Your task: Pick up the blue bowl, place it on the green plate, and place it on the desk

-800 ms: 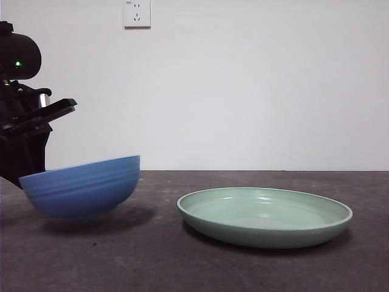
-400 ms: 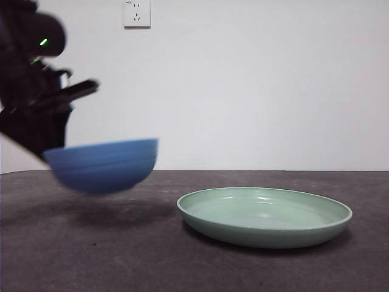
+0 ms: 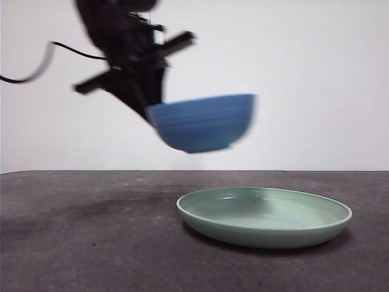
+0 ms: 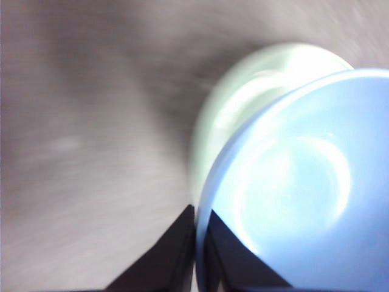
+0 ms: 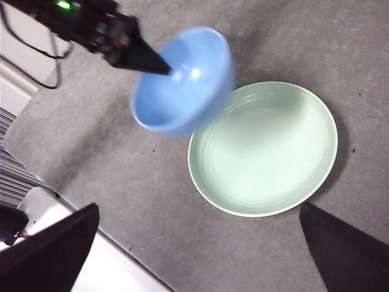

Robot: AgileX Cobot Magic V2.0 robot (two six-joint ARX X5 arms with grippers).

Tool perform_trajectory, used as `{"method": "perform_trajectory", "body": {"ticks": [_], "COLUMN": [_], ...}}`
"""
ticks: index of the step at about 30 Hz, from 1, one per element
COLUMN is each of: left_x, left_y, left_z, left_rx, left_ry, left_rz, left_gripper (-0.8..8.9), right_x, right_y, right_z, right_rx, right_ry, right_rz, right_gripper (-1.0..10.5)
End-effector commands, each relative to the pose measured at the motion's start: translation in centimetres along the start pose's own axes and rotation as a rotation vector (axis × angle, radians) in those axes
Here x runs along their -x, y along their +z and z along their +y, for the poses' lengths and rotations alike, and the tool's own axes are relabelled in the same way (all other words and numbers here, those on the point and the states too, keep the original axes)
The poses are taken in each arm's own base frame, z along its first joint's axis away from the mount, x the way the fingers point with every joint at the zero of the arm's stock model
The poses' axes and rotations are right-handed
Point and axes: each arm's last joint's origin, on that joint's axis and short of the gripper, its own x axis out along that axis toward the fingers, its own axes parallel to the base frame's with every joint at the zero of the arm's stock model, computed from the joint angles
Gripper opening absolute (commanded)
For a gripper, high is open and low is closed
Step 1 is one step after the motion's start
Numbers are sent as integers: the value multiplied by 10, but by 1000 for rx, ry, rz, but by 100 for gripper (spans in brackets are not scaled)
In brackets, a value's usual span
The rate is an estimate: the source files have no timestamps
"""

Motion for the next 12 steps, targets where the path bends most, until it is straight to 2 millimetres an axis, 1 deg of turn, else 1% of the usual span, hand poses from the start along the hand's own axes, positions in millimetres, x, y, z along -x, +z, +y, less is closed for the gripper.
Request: {"method": "perform_trajectory", "body": {"ticks": [1,6,9,12], "left_x": [-17,-50,-66,-77], "left_y": [12,23,26,27], "left_z": [-22,-48,-54,-54], "left_rx": [-37,-105,-135,-133], "left_ry": [-7,21,38,45], "left_rz": [12,47,49,69], "left_gripper": [9,9,9,9], "right_x": [3,3,3,3], "right_y": [4,4,4,4], "right_z": [3,3,3,3], "right_rx": [20,20,21,20], "right_ry": [6,6,5,5], "right_rz": [-18,-18,-18,-18], "right_gripper": [581,581,581,581]}}
